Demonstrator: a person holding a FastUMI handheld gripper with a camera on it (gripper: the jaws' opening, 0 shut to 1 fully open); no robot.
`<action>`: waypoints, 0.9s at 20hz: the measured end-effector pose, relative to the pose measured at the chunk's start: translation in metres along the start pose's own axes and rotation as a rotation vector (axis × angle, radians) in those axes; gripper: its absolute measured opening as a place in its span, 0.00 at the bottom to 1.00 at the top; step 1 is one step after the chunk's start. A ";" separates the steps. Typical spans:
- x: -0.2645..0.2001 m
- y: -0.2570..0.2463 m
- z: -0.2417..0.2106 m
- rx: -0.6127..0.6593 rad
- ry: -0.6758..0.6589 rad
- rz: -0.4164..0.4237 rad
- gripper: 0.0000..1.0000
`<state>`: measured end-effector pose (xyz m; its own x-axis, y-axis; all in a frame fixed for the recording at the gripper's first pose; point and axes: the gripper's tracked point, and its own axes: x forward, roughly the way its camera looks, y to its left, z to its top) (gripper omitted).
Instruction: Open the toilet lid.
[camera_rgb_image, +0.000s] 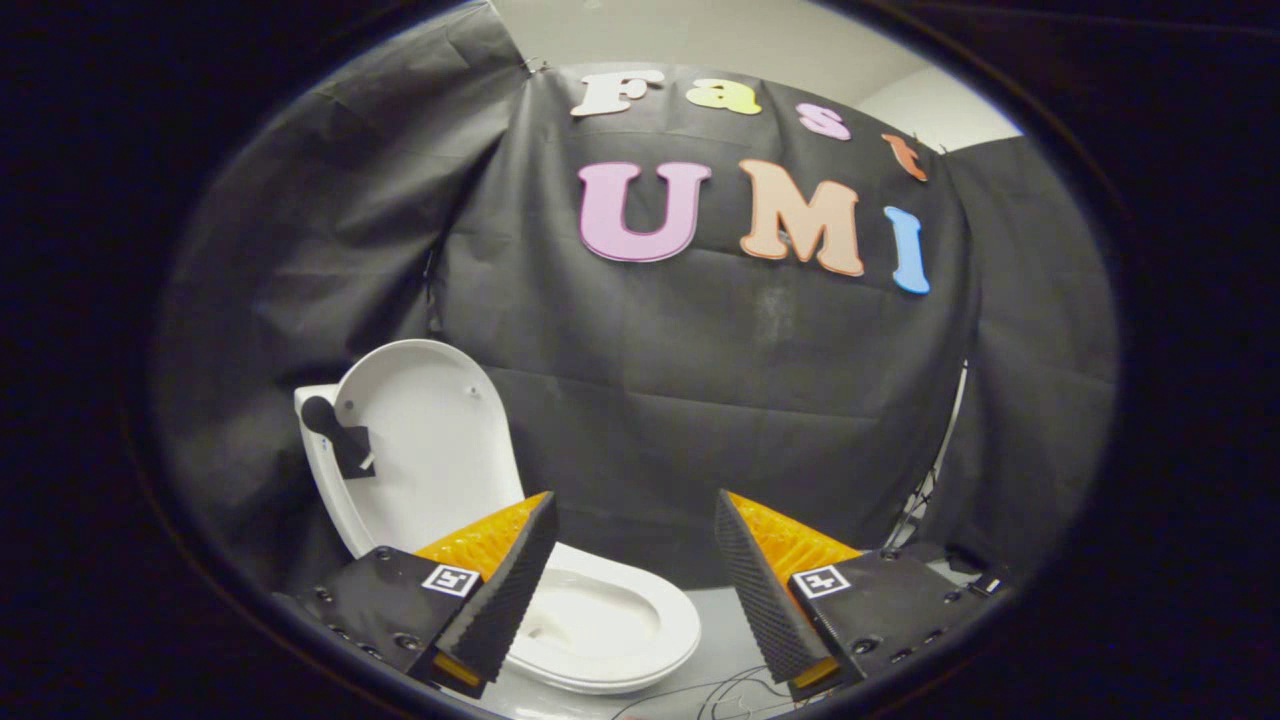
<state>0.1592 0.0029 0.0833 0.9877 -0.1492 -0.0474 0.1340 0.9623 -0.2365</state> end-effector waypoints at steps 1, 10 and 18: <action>-0.001 -0.010 -0.001 0.001 0.002 -0.014 0.99; -0.020 -0.094 -0.035 -0.060 0.138 -0.045 0.98; -0.068 -0.229 -0.055 0.187 0.127 -0.209 0.98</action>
<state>0.0574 -0.2198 0.0873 0.9208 -0.3638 -0.1405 0.3569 0.9313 -0.0721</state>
